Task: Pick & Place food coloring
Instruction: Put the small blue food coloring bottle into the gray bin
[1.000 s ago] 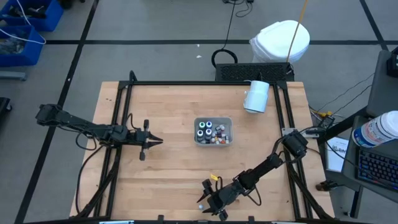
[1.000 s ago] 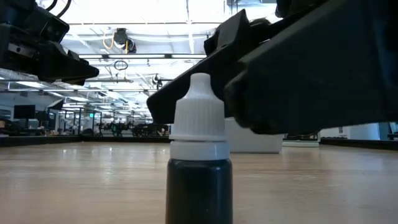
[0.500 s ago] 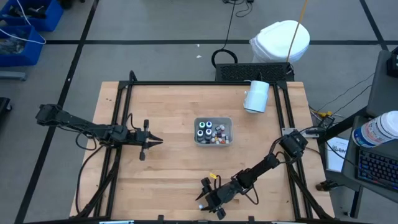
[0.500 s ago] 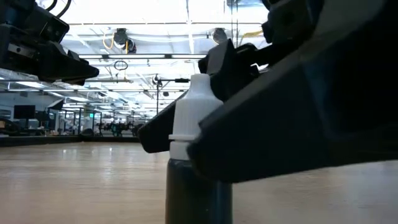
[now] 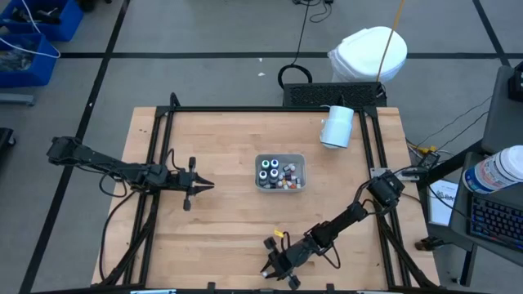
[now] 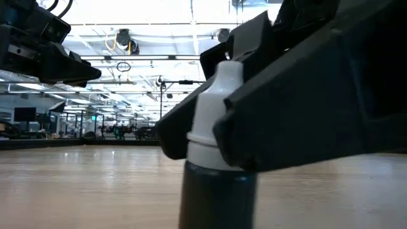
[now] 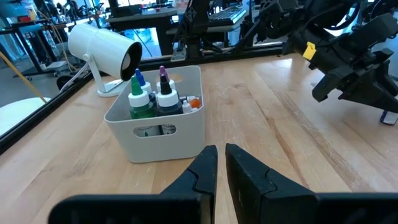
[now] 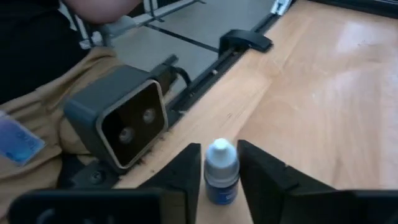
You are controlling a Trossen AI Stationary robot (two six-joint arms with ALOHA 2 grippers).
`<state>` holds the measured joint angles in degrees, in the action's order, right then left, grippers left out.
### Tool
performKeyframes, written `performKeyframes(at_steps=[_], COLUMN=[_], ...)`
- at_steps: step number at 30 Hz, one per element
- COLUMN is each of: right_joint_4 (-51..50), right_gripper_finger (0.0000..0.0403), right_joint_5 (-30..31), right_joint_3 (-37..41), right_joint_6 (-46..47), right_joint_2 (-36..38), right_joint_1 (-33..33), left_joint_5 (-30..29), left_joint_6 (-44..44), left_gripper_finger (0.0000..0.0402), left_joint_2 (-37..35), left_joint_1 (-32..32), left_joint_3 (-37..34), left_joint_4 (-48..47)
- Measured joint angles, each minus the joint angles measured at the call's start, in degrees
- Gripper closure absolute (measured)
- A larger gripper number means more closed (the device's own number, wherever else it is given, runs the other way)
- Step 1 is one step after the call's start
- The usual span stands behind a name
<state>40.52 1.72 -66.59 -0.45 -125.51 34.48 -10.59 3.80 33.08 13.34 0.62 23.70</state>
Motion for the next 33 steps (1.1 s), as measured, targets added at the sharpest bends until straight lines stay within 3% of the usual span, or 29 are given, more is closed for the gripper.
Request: performKeyframes(at_steps=[6,13,17,24,33], right_joint_4=[0.1,-1.7,-10.6,-28.3,-43.0], right_gripper_finger=[0.0349,0.0347,0.0348,0.0347,0.0347], right_joint_5=[-0.3,3.2,10.5,34.8,37.9], right_joint_3=[0.0,0.0,0.0,0.0,0.0], right_joint_6=[-0.1,-1.3,-4.2,-10.0,-10.2], right_joint_2=[0.0,3.1,11.6,29.4,44.2], right_joint_1=[0.0,0.0,0.0,-0.4,-7.4], left_joint_5=[0.0,0.0,0.0,0.0,0.0], left_joint_6=[0.0,-0.1,-0.5,-0.7,-0.7], left_gripper_finger=[0.0360,0.0360,0.0360,0.0360,0.0360], left_joint_2=[0.0,0.0,0.0,0.0,0.0], left_joint_1=[0.0,0.0,0.0,0.0,0.0], left_joint_3=[0.0,0.0,0.0,0.0,0.0], left_joint_4=[0.0,0.0,-0.1,-0.3,-0.5])
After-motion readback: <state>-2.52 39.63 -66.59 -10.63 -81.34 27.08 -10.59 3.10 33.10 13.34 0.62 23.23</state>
